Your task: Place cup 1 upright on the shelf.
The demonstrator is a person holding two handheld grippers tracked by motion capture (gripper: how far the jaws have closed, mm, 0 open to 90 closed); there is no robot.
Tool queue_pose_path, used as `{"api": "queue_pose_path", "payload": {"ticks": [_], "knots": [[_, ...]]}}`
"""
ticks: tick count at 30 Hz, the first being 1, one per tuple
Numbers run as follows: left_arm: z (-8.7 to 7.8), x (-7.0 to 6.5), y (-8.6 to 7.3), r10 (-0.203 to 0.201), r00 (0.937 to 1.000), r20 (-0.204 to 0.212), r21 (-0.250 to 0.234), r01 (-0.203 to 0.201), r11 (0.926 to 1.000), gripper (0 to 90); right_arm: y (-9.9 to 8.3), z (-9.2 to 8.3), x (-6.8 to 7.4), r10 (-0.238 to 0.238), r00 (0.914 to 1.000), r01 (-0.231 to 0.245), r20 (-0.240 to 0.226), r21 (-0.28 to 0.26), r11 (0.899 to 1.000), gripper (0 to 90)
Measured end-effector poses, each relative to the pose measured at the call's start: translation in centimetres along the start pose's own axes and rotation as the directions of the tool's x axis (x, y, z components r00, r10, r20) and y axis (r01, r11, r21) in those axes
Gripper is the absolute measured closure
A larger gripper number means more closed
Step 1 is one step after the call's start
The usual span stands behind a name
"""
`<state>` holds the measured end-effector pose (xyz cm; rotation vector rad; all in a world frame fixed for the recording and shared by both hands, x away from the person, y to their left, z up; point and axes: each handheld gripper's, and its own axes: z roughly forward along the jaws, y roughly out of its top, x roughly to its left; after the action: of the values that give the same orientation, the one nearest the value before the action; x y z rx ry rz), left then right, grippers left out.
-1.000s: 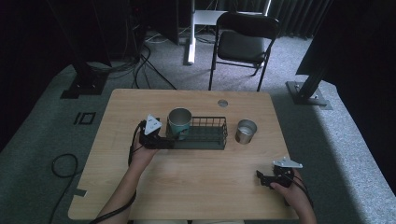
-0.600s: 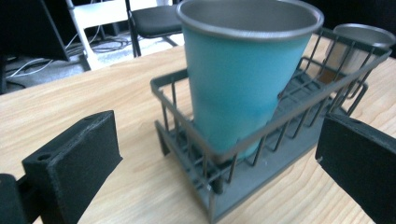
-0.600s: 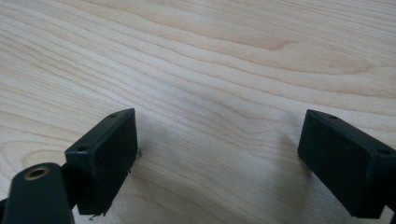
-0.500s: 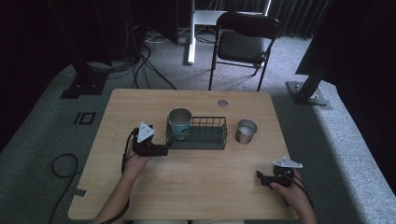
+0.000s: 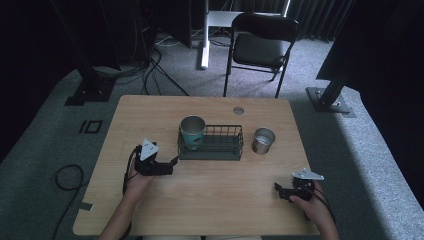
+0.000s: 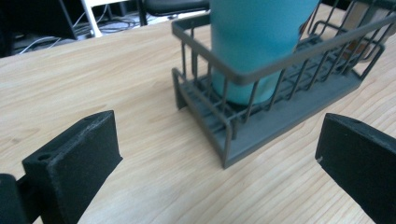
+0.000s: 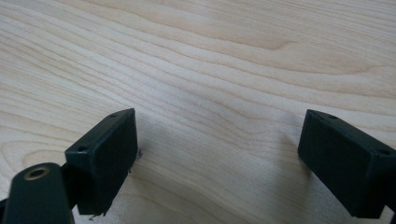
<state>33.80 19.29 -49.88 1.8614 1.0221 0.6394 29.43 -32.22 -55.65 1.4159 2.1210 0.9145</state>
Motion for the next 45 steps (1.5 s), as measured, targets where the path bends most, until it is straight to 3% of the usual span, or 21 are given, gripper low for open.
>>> {"api": "queue_pose_path", "payload": {"ticks": [10, 14, 18, 28, 33, 38, 45], "knots": [[-1.0, 0.9, -2.1, -0.041, 0.9988, -0.025, 0.04, 0.042, 0.9983, 0.4, 0.0, 0.0, 0.0, 0.0, 1.0, 0.0, 0.0, 0.0, 1.0, 11.6], [-1.2, 1.2, -2.9, -0.049, 0.9979, -0.043, 0.081, 0.052, 0.9954, 0.4, 0.0, 0.0, 0.0, -0.001, 1.0, 0.001, 0.0, 0.0, 1.0, 11.6], [-1.9, 1.8, -3.8, -0.086, 0.9957, -0.035, 0.076, 0.089, 0.9931, 0.4, 0.0, 0.0, 0.0, -0.002, 1.0, 0.002, 0.0, 0.0, 1.0, 11.6], [-3.5, 3.0, -5.9, -0.112, 0.9895, -0.09, 0.084, 0.12, 0.9892, 0.4, 0.0, 0.0, 0.0, -0.003, 1.0, 0.003, 0.0, -0.001, 1.0, 11.6], [-4.4, 3.5, -6.6, -0.117, 0.9862, -0.117, 0.101, 0.129, 0.9864, 0.4, 0.0, 0.0, 0.0, -0.002, 1.0, 0.002, 0.0, -0.001, 1.0, 11.6], [-5.1, 3.8, -7.5, -0.073, 0.9855, -0.153, 0.142, 0.095, 0.9853, 0.4, 0.0, 0.0, 0.0, -0.002, 1.0, 0.002, 0.0, -0.001, 1.0, 11.6], [-6.1, 4.6, -8.5, -0.099, 0.9809, -0.168, 0.167, 0.127, 0.9778, 0.4, 0.0, 0.0, 0.0, -0.002, 1.0, 0.002, 0.0, -0.001, 1.0, 11.6]]}}
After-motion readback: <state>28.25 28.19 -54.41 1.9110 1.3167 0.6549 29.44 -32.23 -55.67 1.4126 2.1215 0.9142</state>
